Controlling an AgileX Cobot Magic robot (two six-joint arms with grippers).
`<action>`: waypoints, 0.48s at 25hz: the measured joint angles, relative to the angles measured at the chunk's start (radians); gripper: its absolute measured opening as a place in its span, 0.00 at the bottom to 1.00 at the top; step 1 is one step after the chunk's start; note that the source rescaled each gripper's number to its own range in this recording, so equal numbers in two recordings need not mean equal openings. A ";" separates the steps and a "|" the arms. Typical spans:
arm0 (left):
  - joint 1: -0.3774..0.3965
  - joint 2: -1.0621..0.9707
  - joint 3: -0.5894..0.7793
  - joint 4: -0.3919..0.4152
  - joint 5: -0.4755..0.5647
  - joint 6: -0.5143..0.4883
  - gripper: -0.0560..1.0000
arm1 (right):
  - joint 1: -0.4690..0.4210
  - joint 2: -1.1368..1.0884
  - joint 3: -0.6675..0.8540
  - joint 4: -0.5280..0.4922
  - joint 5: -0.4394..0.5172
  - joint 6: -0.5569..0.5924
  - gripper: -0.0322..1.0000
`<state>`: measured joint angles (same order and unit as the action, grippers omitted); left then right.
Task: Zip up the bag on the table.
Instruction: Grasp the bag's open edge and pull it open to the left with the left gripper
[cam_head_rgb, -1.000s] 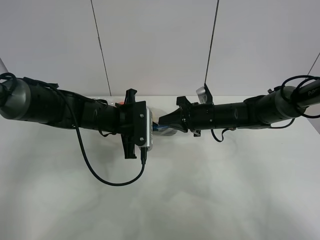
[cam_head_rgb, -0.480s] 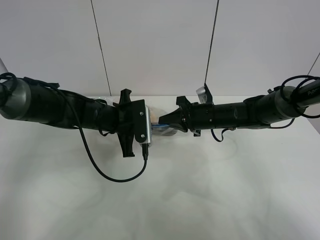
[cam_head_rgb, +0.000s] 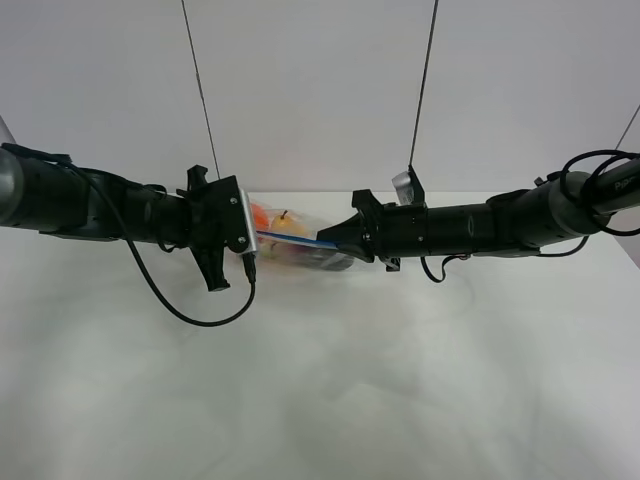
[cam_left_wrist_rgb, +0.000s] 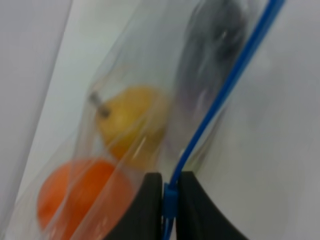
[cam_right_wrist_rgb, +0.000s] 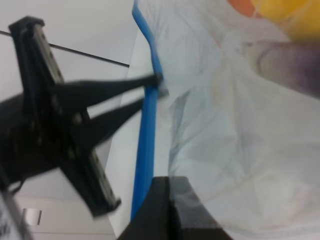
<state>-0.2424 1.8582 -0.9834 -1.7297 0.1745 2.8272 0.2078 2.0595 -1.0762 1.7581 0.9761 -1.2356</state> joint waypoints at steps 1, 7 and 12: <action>0.022 0.000 0.000 0.000 0.003 0.000 0.05 | 0.001 0.000 0.000 0.000 0.001 0.000 0.03; 0.129 0.000 0.000 0.003 0.034 0.000 0.05 | 0.001 0.000 -0.003 0.006 0.007 0.000 0.03; 0.204 0.000 0.000 0.004 0.035 0.000 0.05 | 0.001 0.000 -0.004 0.006 0.014 0.000 0.03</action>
<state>-0.0380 1.8582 -0.9834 -1.7258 0.2098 2.8272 0.2091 2.0595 -1.0802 1.7646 0.9899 -1.2356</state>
